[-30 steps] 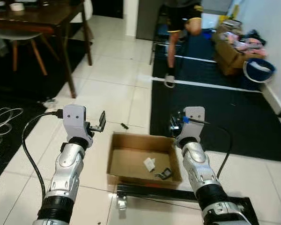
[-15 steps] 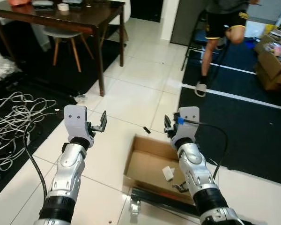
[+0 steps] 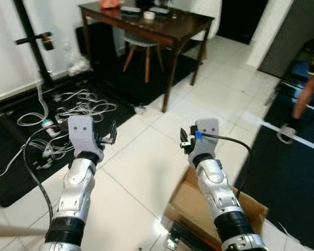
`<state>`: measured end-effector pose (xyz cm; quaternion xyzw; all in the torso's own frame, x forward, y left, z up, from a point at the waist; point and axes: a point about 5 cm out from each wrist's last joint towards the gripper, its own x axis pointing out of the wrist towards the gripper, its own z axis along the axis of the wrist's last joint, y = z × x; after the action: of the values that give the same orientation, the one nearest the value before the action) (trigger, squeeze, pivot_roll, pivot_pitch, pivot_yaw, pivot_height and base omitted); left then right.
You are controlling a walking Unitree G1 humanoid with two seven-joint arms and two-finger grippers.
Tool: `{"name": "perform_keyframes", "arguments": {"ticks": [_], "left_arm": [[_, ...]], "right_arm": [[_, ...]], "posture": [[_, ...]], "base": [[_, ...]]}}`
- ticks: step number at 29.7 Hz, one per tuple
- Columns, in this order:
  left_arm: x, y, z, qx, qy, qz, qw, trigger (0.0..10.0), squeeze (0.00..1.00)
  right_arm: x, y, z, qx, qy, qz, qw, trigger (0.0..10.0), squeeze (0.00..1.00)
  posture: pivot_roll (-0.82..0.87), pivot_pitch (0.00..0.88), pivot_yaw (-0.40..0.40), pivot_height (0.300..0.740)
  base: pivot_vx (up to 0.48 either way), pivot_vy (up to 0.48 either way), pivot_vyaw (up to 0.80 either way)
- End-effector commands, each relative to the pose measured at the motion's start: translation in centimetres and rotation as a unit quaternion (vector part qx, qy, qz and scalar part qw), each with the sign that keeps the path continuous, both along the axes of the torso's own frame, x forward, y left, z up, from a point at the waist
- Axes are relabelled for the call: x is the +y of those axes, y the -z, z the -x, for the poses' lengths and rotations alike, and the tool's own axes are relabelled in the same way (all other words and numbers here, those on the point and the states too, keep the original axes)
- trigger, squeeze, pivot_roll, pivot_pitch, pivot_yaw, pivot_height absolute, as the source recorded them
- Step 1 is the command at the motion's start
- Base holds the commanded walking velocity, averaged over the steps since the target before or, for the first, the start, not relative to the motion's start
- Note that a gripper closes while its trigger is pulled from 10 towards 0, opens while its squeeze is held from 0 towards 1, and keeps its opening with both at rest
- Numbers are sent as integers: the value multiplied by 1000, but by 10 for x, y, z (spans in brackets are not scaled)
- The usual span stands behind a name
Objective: Picking trash to rubbish bin
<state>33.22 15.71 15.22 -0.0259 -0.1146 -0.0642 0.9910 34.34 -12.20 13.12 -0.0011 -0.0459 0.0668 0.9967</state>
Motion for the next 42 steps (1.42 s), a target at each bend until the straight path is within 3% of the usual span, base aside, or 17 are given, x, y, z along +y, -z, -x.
{"name": "perform_keyframes", "arguments": {"ticks": [1, 18, 29, 34, 36, 41, 42], "left_arm": [[-6, 1, -1, 3, 7, 6, 1000, 10000, 0], [-1, 2, 8, 2, 11, -9, 1000, 10000, 0], [-5, -13, 18, -37, 39, 13, 998, 10000, 0], [-12, -17, 23, -43, 68, 25, 996, 10000, 0], [-21, -19, 29, -44, 105, 20, 993, 10000, 0], [-25, -18, 30, -41, 116, 19, 992, 10000, 0], [-25, -18, 30, -40, 117, 20, 992, 10000, 0]], "right_arm": [[-5, 2, 2, 5, 9, -7, 1000, 10000, 0], [3, -3, 5, -6, 2, -7, 1000, 10000, 0], [6, -9, 11, -30, -8, -19, 999, 10000, 0], [7, -12, 14, -37, -10, -17, 999, 10000, 0], [8, -12, 15, -39, -10, -16, 999, 10000, 0], [5, -15, 17, -54, -4, -19, 998, 10000, 0], [3, -16, 19, -59, 1, -41, 997, 10000, 0]], "posture": [[21, 86, -57, 740], [34, 121, -57, 740], [35, 136, -53, 740], [36, 142, -49, 740], [34, 147, -45, 740], [31, 152, -43, 740], [31, 152, -43, 740]], "base": [[0, 0, 800], [0, 0, 800], [0, 0, 800], [0, 0, 800], [0, 0, 800], [0, 0, 640], [0, 0, 0]]}}
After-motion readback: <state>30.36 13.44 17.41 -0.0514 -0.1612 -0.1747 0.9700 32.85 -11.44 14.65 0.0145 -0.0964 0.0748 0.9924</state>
